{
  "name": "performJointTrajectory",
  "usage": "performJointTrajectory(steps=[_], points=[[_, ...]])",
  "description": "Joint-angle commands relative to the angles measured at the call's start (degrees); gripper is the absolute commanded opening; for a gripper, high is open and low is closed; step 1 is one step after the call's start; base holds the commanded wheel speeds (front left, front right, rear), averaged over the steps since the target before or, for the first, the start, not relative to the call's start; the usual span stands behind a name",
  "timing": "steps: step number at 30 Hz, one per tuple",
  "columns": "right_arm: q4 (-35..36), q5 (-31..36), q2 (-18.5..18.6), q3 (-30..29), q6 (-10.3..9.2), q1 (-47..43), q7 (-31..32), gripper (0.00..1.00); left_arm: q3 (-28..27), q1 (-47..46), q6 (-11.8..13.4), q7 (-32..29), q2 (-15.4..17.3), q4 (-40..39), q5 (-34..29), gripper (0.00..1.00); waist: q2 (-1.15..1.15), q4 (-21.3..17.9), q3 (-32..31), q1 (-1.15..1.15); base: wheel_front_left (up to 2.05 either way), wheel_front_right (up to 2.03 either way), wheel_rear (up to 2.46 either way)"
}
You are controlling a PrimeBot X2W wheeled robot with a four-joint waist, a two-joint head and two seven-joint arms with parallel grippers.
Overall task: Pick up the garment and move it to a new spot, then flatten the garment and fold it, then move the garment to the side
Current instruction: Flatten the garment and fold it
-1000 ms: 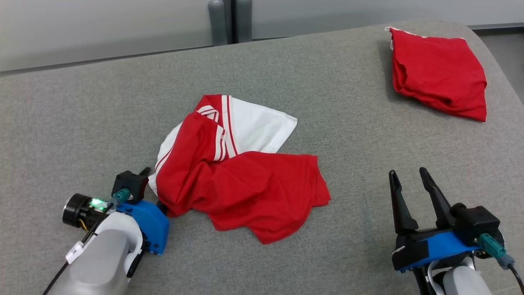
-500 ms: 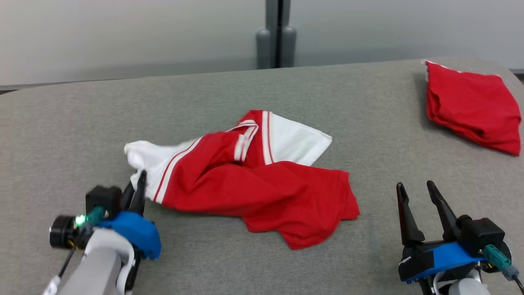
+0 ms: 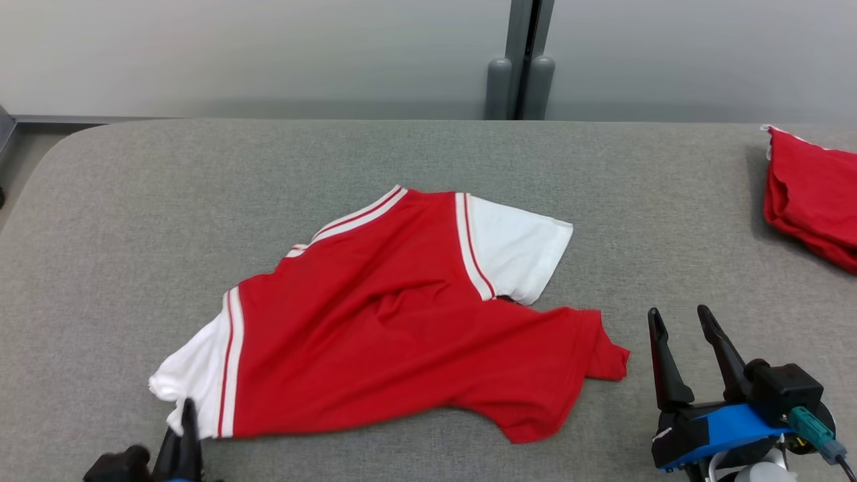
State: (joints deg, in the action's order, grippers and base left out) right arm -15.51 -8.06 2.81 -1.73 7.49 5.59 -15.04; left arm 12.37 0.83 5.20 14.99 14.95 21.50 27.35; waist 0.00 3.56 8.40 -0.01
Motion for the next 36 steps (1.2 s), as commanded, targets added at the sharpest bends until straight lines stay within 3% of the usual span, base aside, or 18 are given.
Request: performJointTrajectory(steps=[1,7,8,9,14,21,32,36], points=[[-0.1,0.0,0.2,0.1,0.01,-0.2,-0.2,1.00,-1.8,2.0,0.7,0.3,-0.2,-1.1,0.2,0.00,0.00,0.5,0.3,0.01,0.00,0.00,0.00],[-0.4,0.0,0.2,0.0,0.01,-0.2,-0.2,1.00,-5.0,6.3,0.2,0.3,-1.5,-2.4,-0.8,0.00,0.00,1.2,0.3,0.01,0.00,0.00,0.00],[-0.5,0.0,0.2,0.1,0.01,-0.1,-0.2,1.00,-5.2,6.5,-0.1,0.3,-1.7,-2.1,-0.9,0.30,0.00,1.2,0.3,0.01,0.00,0.00,0.00],[-0.6,-0.1,0.2,0.3,0.01,0.0,-0.2,1.00,-5.4,6.4,-0.1,0.3,-1.7,-2.0,-1.4,1.00,0.00,1.0,0.1,0.01,0.00,0.00,0.00],[-0.7,-0.4,0.2,0.4,0.01,-0.1,-0.2,1.00,-9.1,5.5,0.3,0.3,-2.3,-6.1,-4.8,1.00,0.00,0.0,-0.4,0.01,0.00,0.00,0.00],[-1.0,-0.4,0.2,0.2,0.01,-0.7,-0.2,1.00,-12.9,3.5,-1.9,0.3,-3.6,-13.6,-11.5,1.00,0.00,-1.3,-1.0,0.01,0.00,0.00,0.00],[-0.6,-0.7,0.2,1.8,0.01,2.5,-0.2,1.00,-11.3,-16.5,-9.1,0.1,1.6,-10.0,-16.0,1.00,0.00,-5.9,2.1,0.01,0.00,0.00,0.00],[-0.2,-1.5,0.2,2.8,0.01,3.7,-0.2,1.00,-8.5,-25.8,-11.2,-2.3,5.4,-6.5,-17.1,1.00,0.00,-9.2,3.9,0.01,0.00,0.00,0.00]])
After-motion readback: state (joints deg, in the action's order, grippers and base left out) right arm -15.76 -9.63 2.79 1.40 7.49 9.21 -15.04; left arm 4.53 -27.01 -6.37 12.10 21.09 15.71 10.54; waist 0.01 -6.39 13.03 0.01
